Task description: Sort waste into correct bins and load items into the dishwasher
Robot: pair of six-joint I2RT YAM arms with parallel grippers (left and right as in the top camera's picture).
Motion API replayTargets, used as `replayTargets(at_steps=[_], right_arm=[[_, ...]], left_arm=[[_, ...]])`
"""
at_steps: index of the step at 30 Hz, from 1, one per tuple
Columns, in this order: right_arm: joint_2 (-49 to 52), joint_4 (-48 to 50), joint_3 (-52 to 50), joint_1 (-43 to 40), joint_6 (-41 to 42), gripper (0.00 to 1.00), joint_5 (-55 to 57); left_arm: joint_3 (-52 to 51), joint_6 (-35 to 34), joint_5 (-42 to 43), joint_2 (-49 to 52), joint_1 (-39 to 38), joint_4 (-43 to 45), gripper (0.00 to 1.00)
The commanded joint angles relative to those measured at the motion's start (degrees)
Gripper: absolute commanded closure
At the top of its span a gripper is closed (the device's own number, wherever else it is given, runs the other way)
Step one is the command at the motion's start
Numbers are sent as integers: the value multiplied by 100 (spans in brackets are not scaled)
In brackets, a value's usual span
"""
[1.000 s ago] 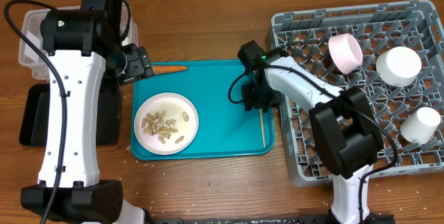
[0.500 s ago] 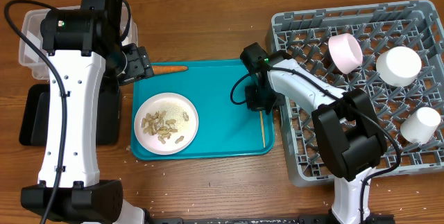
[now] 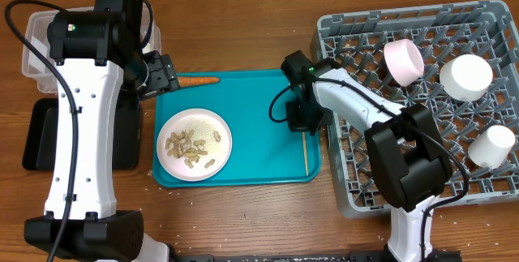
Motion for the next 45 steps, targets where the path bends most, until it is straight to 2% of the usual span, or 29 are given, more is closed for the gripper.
replayTargets(at_steps=[1, 8, 14, 20, 25, 28, 35, 40, 45], right_arm=[[-343, -234, 382, 28, -44, 96, -157], [-1755, -787, 1036, -52, -450, 96, 98], [-2667, -1104, 1045, -455, -516, 96, 988], [-2677, -1552, 765, -999, -1082, 96, 981], [-2671, -1215, -11, -1338, -1325, 96, 741], [-2671, -962, -382, -1346, -1683, 96, 448], [-2660, -402, -1086, -1340, -1912, 96, 297], [-2627, -181, -1285, -1340, -1937, 89, 155], [-2623, -125, -1285, -1340, -1934, 70, 142]], left_arm=[[24, 90, 46, 26, -4, -2, 15], [24, 90, 46, 26, -7, 4, 15], [24, 90, 46, 26, -7, 2, 15], [24, 90, 46, 26, -4, -17, 15], [24, 90, 46, 26, -7, -35, 15], [24, 90, 46, 26, -7, -35, 15], [24, 90, 46, 26, -7, -35, 14], [24, 90, 46, 26, -7, -33, 15], [24, 90, 46, 26, -7, -39, 15]])
